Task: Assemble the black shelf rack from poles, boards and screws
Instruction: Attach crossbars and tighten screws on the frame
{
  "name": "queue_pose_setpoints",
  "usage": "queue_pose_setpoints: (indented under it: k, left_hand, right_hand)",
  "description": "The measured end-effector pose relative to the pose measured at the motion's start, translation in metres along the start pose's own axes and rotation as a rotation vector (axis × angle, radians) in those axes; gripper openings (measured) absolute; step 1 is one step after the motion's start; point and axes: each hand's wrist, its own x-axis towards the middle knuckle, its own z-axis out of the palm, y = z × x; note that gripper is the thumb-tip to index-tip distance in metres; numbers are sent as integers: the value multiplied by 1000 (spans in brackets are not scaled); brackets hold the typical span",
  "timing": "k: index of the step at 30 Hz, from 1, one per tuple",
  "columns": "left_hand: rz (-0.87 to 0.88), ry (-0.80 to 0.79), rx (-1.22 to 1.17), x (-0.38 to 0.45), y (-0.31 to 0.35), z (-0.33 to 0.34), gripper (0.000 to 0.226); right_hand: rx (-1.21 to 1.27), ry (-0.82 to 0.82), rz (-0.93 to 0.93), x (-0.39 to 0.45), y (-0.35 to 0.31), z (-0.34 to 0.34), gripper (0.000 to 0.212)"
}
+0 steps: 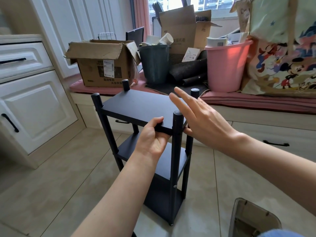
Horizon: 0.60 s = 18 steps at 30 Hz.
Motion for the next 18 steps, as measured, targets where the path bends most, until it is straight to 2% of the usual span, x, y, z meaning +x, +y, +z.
queue_pose_setpoints:
  k: [2, 4, 7, 11, 18]
  left_hand:
    - [-1, 10, 11, -2, 0, 2, 14]
    - [-9, 26, 5, -2, 1, 4, 13]
    - [-23, 45, -19, -3, 2, 7, 10]
    - [6, 16, 8, -5, -2, 10, 17]
    - [110, 139, 246, -10, -20, 19, 29]
  right_hand:
    - [7, 56, -65, -4, -3, 3, 87]
    - [59, 38, -64, -5, -4, 4, 80]
    - [138, -14, -19, -7, -3, 5, 79]
    - [184, 5, -28, -6, 4, 5, 78]
    - [199, 47, 5, -11, 29, 9, 78]
